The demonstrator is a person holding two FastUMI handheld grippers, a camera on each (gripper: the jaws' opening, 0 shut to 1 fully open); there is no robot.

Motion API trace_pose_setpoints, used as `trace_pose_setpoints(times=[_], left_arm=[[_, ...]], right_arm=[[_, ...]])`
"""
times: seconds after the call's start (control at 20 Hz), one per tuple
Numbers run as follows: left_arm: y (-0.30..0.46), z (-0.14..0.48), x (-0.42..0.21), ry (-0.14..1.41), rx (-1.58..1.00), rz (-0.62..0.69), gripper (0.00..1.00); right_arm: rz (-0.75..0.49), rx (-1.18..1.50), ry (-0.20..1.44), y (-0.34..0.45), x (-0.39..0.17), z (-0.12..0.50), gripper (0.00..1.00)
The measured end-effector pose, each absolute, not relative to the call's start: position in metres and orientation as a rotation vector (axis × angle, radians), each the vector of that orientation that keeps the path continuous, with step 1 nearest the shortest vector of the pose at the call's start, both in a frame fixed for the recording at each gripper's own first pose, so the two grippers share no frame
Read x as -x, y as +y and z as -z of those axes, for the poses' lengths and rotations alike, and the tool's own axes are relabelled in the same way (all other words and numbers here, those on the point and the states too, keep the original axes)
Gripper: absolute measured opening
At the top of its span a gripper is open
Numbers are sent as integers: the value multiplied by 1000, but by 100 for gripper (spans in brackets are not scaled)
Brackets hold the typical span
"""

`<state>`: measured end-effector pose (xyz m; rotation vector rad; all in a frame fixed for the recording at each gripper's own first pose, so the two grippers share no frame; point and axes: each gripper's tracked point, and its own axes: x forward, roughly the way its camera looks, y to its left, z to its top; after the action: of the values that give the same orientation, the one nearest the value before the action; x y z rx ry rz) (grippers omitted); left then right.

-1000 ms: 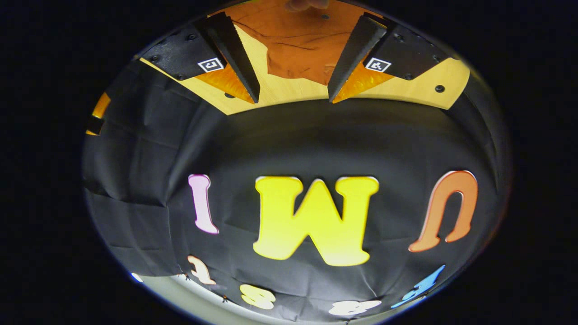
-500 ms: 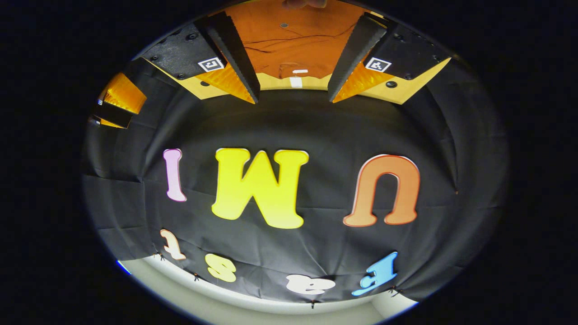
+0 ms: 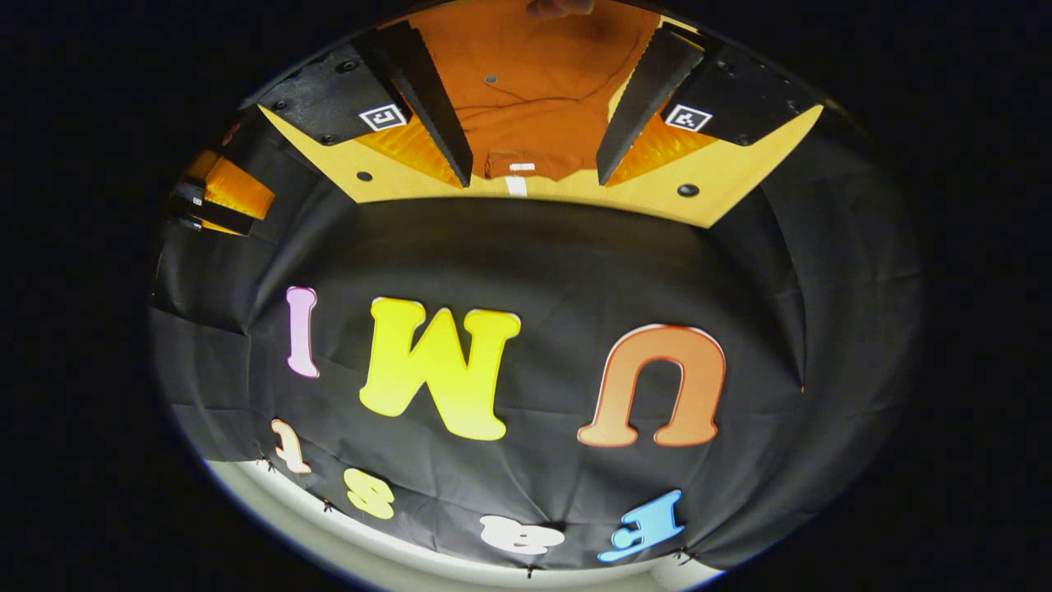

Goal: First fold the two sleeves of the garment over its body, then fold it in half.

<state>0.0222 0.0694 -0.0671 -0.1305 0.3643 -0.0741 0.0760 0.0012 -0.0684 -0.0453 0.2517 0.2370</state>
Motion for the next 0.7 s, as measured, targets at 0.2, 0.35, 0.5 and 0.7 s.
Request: trace_pose_setpoints(times=[0.2, 0.35, 0.5, 0.7], left_arm=[[96, 139, 20, 541, 136, 131, 98], [118, 210, 72, 730, 150, 152, 98], [139, 270, 121, 882, 161, 148, 99], [166, 313, 165, 982, 213, 96, 99]], right_arm=[[-303, 28, 361, -16, -51, 115, 95], [-296, 18, 527, -45, -19, 178, 96], [-278, 27, 671, -67, 23, 235, 96], [-245, 70, 838, -95, 77, 303, 96]])
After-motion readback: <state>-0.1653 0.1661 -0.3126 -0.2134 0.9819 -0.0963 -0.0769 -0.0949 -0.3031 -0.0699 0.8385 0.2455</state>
